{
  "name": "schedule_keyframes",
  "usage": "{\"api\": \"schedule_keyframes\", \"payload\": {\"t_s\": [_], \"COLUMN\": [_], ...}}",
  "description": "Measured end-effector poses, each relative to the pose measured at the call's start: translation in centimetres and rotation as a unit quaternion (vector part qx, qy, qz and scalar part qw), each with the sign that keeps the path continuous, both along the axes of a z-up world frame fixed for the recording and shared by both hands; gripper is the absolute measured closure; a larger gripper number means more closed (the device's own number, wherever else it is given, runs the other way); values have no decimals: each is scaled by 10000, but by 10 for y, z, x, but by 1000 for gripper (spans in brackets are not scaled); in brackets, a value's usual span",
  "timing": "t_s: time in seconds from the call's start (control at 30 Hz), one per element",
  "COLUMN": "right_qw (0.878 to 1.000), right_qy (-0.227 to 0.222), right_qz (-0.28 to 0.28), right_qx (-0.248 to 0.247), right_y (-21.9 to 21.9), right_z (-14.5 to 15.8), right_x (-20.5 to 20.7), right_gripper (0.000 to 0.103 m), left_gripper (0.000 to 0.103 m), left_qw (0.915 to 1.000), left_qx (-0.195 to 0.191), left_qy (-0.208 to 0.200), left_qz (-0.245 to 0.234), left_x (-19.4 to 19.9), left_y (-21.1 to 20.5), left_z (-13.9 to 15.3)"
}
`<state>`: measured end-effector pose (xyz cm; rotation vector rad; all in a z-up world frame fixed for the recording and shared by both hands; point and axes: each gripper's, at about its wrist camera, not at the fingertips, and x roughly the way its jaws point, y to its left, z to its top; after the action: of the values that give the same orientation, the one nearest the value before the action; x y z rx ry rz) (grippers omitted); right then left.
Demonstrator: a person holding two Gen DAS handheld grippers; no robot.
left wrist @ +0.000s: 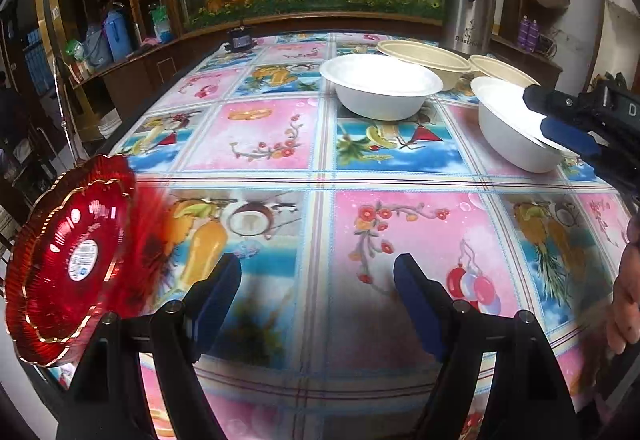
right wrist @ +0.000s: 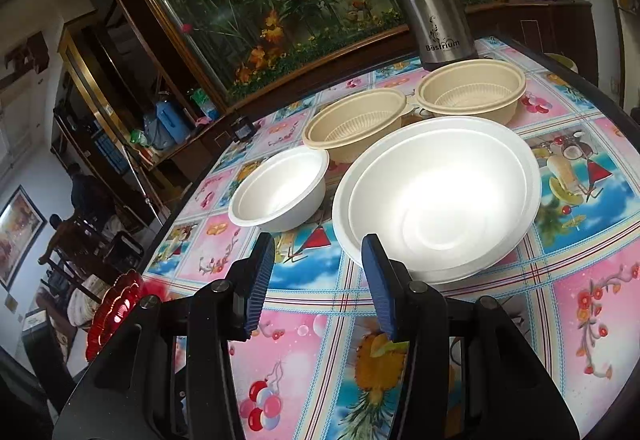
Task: Organize plates and bowls
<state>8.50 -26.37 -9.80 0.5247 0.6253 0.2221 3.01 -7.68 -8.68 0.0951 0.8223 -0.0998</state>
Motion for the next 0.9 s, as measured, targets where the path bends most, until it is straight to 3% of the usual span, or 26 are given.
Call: {"api": "schedule_keyframes", "payload": {"t_s": [0.43, 0.9], "right_qw": [9995, 9991], "right_qy": [-110, -80], "right_qz": [282, 424], "right_qx": [-79, -25], "right_y": [12, 17], "right_z": [5, 4], "right_x": [-2, -3], "right_gripper": [57, 57], "left_gripper": [24, 22], "left_qw": [9992, 9982], "left_qx": [-239, -204], "left_qy": [304, 540], "left_qz": [106, 130], "left_x": [13, 18], "left_y": [0, -2], "left_z": [-7, -14]}}
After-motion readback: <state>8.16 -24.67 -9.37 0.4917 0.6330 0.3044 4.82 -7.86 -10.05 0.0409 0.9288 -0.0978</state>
